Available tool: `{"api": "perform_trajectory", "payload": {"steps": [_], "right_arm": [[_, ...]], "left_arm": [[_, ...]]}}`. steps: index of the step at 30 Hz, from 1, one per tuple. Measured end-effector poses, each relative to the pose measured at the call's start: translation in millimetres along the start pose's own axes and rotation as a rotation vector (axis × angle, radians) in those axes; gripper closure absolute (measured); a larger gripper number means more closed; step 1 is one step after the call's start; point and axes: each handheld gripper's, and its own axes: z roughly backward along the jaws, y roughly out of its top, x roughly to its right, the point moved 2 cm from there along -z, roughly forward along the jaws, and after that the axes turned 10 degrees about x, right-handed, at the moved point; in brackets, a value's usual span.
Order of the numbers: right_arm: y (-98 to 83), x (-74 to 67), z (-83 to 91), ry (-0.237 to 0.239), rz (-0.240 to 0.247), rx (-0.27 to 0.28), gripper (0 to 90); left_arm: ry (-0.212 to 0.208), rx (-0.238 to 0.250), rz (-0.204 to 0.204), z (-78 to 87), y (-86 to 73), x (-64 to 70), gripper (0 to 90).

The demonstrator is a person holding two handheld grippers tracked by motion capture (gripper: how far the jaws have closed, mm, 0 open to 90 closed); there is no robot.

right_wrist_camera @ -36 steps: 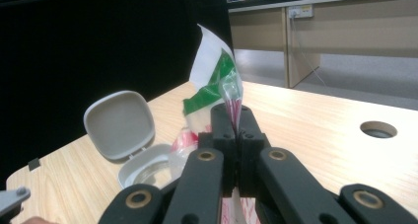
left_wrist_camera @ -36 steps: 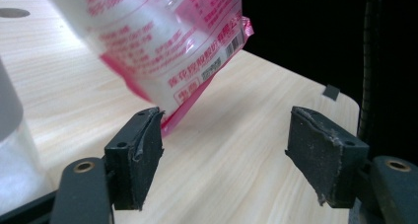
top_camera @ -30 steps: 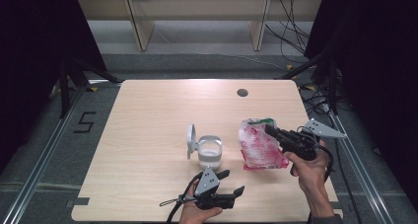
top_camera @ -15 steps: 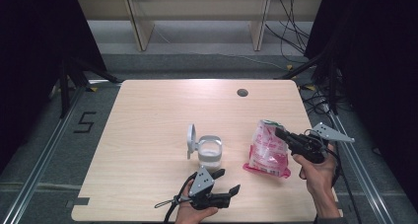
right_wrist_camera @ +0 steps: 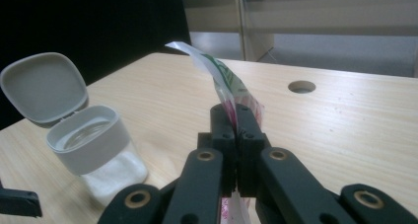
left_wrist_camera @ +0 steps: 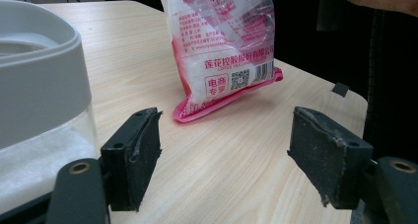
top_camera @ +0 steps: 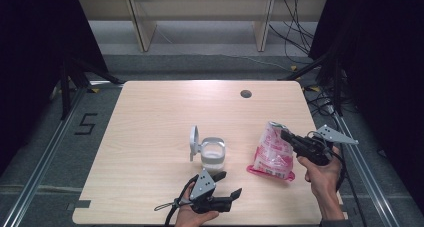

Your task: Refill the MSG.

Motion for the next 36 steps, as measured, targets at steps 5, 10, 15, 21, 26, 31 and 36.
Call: {"api": "perform_trajectory", "payload": {"steps": [5, 10, 15, 21, 26, 31, 36], "right_arm": [[-4.2, 3.3, 1.1, -0.026, -0.019, -0.021, 90.0], [-6.4, 4.5, 0.6, -0.053, -0.011, -0.027, 90.0], [-9.7, 6.9, -0.8, -0.078, 0.037, -0.061, 89.9], [-14.9, 11.9, -0.8, -0.096, 0.078, -0.092, 89.8], [-16.8, 15.0, -1.1, -0.123, 0.064, -0.097, 89.2], [-18.4, 15.1, -2.7, -0.130, 0.060, -0.110, 88.7], [-19.6, 17.6, -1.4, -0.144, 0.077, -0.124, 86.3]], "left_arm": [[0.014, -0.007, -0.015, 7.9, 2.8, -5.3, 25.5], [0.033, 0.006, -0.010, 14.8, 4.6, -11.7, 25.5], [0.048, 0.006, -0.031, 22.9, 6.9, -18.7, 25.5], [0.085, -0.017, -0.048, 33.3, 10.2, -29.7, 25.2], [0.113, -0.014, -0.060, 43.5, 12.2, -33.9, 25.1], [0.120, -0.029, -0.078, 51.9, 12.2, -40.3, 25.0], [0.157, -0.016, -0.064, 60.0, 14.0, -50.0, 25.7]]}}
